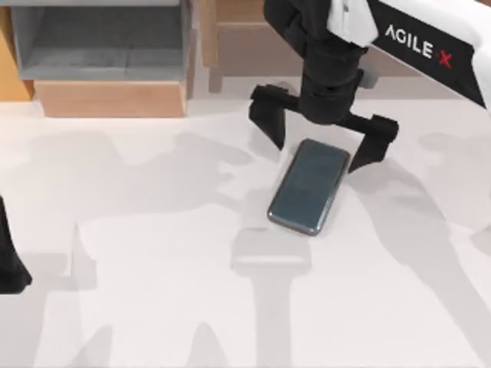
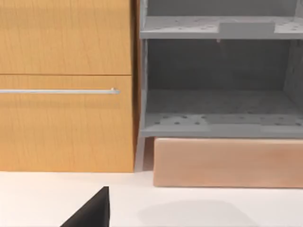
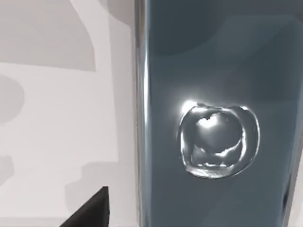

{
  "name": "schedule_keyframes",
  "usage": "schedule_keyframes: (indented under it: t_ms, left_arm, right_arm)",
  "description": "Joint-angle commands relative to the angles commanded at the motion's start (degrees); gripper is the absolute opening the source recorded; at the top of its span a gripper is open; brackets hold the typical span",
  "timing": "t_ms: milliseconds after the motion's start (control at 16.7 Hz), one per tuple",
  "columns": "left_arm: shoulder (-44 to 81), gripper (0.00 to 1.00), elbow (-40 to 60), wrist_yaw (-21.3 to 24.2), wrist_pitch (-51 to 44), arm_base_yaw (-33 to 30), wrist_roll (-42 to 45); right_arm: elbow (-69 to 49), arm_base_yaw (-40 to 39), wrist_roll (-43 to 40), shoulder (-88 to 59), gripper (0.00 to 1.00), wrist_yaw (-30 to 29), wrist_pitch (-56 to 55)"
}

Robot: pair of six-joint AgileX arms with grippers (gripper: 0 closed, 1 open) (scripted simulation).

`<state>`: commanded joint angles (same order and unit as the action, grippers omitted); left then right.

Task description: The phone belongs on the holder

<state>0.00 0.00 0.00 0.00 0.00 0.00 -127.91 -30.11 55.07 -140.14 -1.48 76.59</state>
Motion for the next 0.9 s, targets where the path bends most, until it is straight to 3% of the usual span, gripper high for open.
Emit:
schedule_keyframes:
  t_ms: [360, 900]
  left_arm:
    - [0.00, 1.00, 0.00, 0.00, 0.00, 0.00, 0.00]
    - [0.00, 1.00, 0.00, 0.00, 0.00, 0.00, 0.00]
  right_arm:
    - [1.06, 0.19, -0.14, -0.06, 1.00, 0.02, -1.08]
    - [12.36, 0.12, -0.09, -3.23, 1.00, -0.04, -15.59]
